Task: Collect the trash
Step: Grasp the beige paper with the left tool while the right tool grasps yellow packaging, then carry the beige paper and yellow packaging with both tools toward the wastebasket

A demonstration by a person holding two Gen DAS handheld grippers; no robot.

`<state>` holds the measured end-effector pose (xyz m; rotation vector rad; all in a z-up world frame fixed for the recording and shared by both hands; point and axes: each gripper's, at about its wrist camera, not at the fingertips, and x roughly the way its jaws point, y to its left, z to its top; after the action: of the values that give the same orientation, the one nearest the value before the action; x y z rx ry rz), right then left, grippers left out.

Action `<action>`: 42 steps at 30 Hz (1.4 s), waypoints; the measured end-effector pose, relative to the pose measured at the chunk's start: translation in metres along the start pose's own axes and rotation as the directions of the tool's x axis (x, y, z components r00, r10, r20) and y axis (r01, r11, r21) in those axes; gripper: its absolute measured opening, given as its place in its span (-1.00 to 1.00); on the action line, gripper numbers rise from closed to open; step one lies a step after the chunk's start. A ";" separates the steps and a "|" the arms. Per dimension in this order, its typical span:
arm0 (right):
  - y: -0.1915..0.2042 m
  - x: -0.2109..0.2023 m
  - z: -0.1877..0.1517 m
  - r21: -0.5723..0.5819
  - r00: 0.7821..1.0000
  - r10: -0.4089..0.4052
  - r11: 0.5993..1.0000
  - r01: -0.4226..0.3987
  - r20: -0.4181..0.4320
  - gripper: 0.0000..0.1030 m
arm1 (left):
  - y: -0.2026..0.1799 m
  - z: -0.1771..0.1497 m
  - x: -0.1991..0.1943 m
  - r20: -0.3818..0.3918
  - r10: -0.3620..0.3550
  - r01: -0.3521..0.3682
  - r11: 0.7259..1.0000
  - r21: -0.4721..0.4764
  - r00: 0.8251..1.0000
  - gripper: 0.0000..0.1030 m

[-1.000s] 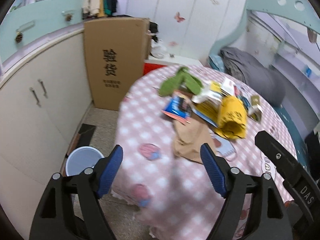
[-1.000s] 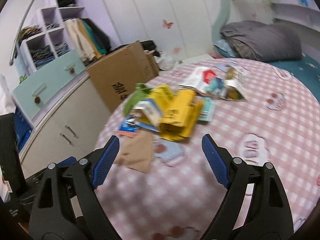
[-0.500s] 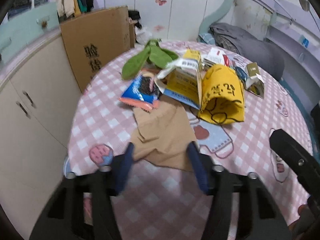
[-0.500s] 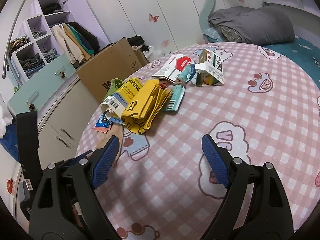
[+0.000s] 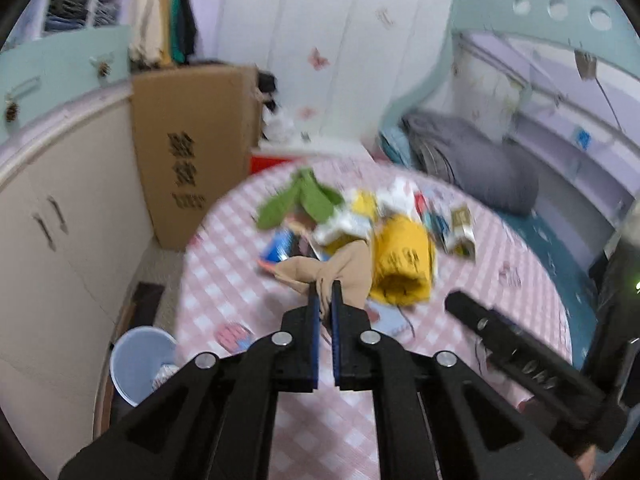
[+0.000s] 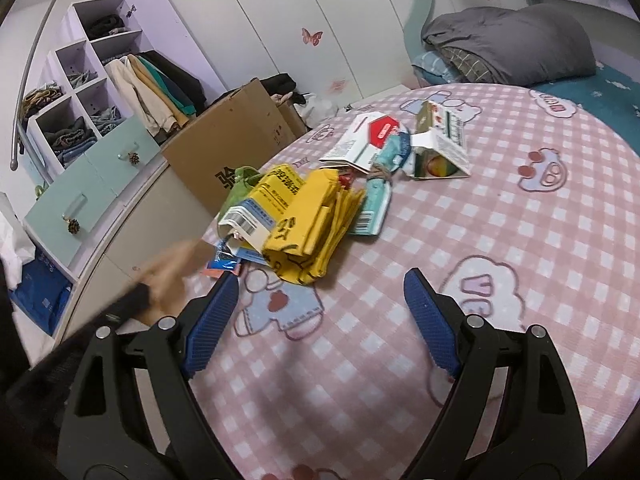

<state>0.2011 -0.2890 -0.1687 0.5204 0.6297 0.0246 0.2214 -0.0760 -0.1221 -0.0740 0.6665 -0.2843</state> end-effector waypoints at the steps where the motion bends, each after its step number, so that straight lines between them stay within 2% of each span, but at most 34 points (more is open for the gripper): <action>1: 0.002 0.004 0.001 0.007 1.000 0.006 1.000 -0.006 -0.001 0.62 | 0.004 0.005 -0.007 0.043 0.048 -0.048 0.999 -0.004 0.998 -0.91; 4: 0.005 0.018 0.005 0.038 1.000 0.010 0.999 -0.010 -0.005 0.64 | 0.011 0.013 -0.015 0.107 0.123 -0.122 0.992 -0.014 0.987 -0.91; 6: 0.007 0.027 0.008 0.056 1.000 0.006 0.998 -0.006 -0.005 0.64 | 0.022 0.020 -0.012 0.115 0.161 -0.159 0.987 -0.028 0.980 -0.91; 16: 0.011 0.078 0.022 0.102 0.997 -0.037 0.994 0.043 -0.062 0.62 | 0.072 0.030 0.013 0.056 0.214 -0.207 0.972 -0.110 0.975 -0.91; 17: 0.012 0.079 0.022 0.086 0.996 -0.058 0.994 0.064 -0.068 0.40 | 0.076 0.029 0.013 0.051 0.214 -0.207 0.972 -0.115 0.976 -0.91; 18: 0.012 0.081 0.022 0.087 0.995 -0.057 0.994 0.064 -0.080 -0.05 | 0.079 0.028 0.015 0.044 0.210 -0.204 0.972 -0.118 0.977 -0.91; 22: 0.011 0.075 0.020 0.073 0.996 -0.038 0.996 0.044 -0.077 -0.28 | 0.083 0.026 0.017 0.021 0.185 -0.180 0.975 -0.129 0.983 -0.91; 32: 0.039 0.009 0.021 -0.024 0.997 -0.043 0.999 0.045 0.064 -0.32 | 0.084 0.024 -0.005 0.039 0.126 -0.119 0.981 -0.151 0.991 -0.91; 36: 0.068 -0.009 0.023 -0.085 0.996 0.014 0.996 -0.007 0.088 -0.32 | 0.094 0.025 -0.018 0.047 0.113 -0.103 0.979 -0.178 0.992 -0.91; 42: 0.131 0.000 0.014 -0.187 0.990 0.133 0.975 -0.123 0.042 -0.31 | 0.130 0.025 -0.038 0.060 0.145 -0.127 0.964 -0.234 0.988 -0.91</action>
<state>0.2267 -0.1815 -0.0977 0.3809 0.5340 0.1885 0.2389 0.0589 -0.1007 -0.2587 0.6225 -0.0700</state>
